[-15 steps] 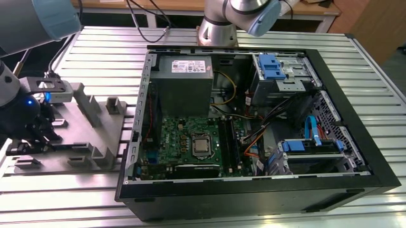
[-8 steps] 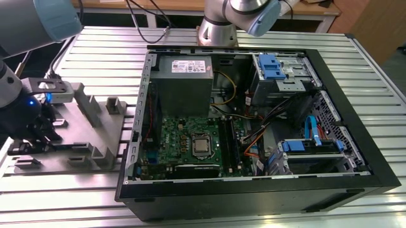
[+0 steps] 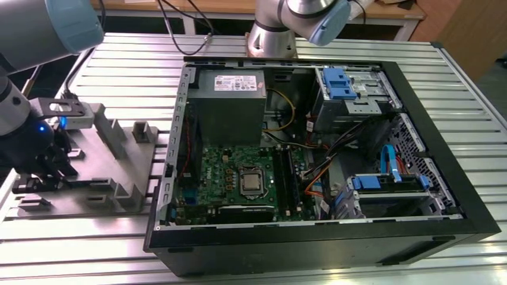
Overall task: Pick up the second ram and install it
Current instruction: 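Pick up the second ram and move it above second insertion slot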
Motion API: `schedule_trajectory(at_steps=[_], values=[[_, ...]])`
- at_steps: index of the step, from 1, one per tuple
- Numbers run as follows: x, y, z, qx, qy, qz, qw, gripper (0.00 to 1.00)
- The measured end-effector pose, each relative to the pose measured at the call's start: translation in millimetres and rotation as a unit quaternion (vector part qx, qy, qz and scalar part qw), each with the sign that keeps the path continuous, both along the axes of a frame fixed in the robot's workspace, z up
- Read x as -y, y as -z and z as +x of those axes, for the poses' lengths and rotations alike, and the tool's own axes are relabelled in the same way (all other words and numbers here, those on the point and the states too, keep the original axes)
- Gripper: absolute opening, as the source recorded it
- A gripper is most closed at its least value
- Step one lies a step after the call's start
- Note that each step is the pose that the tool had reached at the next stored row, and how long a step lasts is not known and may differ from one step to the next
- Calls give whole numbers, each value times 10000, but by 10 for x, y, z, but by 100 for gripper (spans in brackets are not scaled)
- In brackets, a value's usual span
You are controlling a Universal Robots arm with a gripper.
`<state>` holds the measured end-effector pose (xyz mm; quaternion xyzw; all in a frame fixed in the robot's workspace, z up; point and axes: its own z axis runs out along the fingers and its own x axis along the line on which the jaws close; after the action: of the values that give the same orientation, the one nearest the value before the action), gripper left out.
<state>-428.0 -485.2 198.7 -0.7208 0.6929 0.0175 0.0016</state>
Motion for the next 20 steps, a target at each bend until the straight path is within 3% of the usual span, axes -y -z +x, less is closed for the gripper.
schedule_trajectory(at_steps=[11,13,14,20], values=[[14,6,0,1,0,-4,10000,36],[15,6,0,1,0,-4,10000,35],[15,7,0,1,0,-3,10000,27],[16,-16,-1,0,0,-4,10000,27]])
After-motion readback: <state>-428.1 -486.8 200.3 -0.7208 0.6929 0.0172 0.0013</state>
